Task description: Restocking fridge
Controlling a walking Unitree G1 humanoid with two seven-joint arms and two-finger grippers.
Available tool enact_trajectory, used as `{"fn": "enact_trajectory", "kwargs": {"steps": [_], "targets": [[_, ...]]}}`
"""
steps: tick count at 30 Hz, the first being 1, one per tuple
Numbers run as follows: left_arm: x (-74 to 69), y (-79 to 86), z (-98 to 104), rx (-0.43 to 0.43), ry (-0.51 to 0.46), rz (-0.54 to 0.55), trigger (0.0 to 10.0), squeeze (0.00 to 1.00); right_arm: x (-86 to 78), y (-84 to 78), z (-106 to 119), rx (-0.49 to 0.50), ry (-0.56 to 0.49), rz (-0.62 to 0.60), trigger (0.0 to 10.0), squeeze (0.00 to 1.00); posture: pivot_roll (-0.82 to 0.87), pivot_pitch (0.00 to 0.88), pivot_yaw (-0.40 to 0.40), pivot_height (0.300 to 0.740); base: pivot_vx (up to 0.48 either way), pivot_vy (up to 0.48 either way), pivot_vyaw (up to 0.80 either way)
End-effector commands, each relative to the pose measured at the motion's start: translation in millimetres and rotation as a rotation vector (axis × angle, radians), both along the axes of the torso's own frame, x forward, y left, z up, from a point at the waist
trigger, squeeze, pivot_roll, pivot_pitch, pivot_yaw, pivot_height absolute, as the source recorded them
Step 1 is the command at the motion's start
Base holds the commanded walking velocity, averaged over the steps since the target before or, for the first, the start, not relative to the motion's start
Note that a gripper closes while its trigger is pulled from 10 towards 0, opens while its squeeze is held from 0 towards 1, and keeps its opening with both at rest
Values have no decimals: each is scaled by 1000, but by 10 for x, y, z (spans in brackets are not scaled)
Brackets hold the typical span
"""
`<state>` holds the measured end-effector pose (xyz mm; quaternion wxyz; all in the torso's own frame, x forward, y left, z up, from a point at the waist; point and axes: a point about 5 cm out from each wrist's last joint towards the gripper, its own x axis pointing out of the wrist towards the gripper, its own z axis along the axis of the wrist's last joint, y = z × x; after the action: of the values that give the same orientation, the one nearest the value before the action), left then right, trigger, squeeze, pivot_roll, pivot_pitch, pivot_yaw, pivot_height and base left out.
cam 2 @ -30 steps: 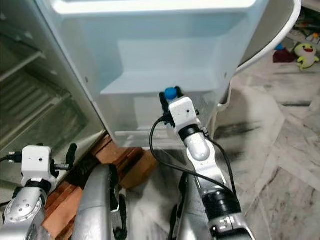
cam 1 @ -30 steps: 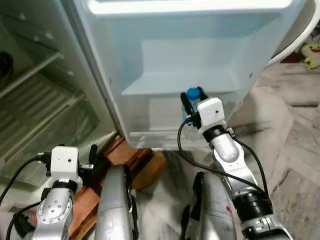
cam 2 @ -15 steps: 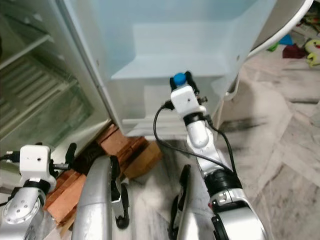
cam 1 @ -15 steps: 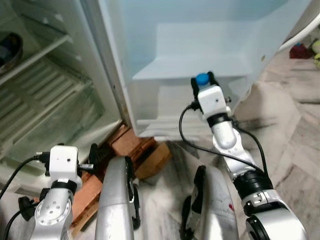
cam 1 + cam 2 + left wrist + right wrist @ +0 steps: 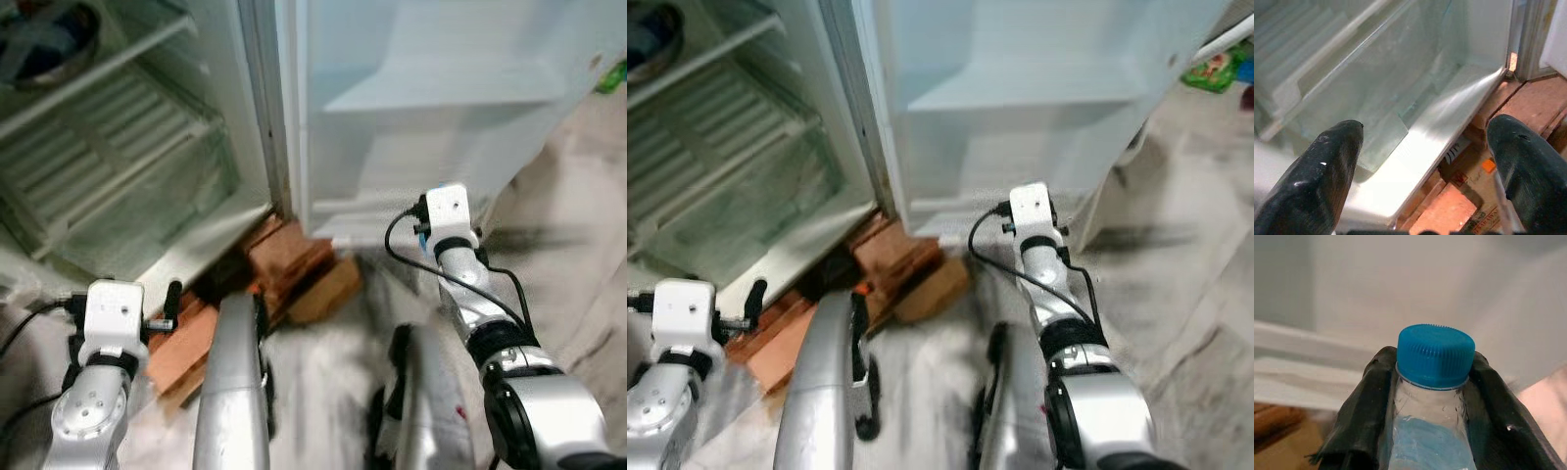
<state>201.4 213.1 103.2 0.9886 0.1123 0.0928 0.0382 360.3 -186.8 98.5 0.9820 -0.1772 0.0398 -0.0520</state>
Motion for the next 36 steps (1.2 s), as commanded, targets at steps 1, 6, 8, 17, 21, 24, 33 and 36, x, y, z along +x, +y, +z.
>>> {"fn": "enact_trajectory", "kwargs": {"steps": [1,6,8,17,21,24,33,36], "targets": [[-21,-17,-21,1,18,-12,10000,0,83,-78,199,24,-74,-31,10000,0,223,270,39,542,0,0,0],[-3,-12,-23,3,19,-14,10000,0,109,-63,280,35,-127,-6,10000,0,218,265,41,542,0,0,0],[27,-17,1,-3,4,-14,10000,0,114,-28,353,38,-178,23,10000,0,217,261,39,542,0,0,0],[94,-26,97,-10,-65,16,10000,0,-107,343,737,12,-461,294,10000,0,199,229,22,542,0,0,0],[150,-43,75,-16,-72,24,10000,0,-305,466,836,-53,-547,404,10000,0,165,206,14,542,0,0,0],[186,-69,65,-22,-80,26,10000,0,-379,517,906,-111,-604,449,10000,0,150,202,16,542,0,0,0],[263,-120,98,-20,-118,27,10000,0,-332,564,965,-296,-680,463,10000,0,152,209,25,542,0,0,0],[268,-100,104,-13,-123,32,10000,0,-293,618,1019,-338,-710,492,10000,0,154,211,24,542,0,0,0]]}}
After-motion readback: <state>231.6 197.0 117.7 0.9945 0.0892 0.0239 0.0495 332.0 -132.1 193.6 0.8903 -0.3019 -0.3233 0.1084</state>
